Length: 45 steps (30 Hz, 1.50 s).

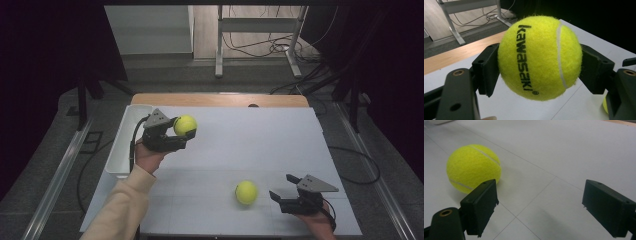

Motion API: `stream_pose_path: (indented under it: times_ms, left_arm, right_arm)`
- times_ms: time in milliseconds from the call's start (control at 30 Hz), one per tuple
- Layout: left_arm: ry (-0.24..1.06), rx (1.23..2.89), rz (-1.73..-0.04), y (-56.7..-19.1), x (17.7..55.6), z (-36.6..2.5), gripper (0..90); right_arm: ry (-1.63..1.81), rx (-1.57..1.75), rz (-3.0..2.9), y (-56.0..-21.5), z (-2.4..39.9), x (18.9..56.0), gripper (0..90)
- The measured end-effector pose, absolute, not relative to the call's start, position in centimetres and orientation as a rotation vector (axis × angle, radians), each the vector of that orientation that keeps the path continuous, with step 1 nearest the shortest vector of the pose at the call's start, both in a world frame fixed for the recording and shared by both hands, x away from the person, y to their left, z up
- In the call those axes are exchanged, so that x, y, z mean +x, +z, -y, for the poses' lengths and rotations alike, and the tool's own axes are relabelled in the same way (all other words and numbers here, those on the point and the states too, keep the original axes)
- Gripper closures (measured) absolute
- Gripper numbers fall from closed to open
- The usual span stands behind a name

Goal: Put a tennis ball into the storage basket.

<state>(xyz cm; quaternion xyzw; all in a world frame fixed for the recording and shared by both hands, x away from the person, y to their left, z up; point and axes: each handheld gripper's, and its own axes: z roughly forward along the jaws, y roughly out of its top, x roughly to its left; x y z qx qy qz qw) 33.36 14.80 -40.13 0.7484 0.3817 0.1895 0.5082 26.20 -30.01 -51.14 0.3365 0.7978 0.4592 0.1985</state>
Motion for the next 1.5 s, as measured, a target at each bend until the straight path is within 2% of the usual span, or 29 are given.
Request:
stream_pose_path:
  times_ms: [1500]
  left_arm:
    - [0.562, 1.747, -1.024, -38.3, 33.1, -19.5, 26.7]
  right_arm:
    - [1.283, 0.945, -2.232, -51.1, 30.0, 26.2, 13.7]
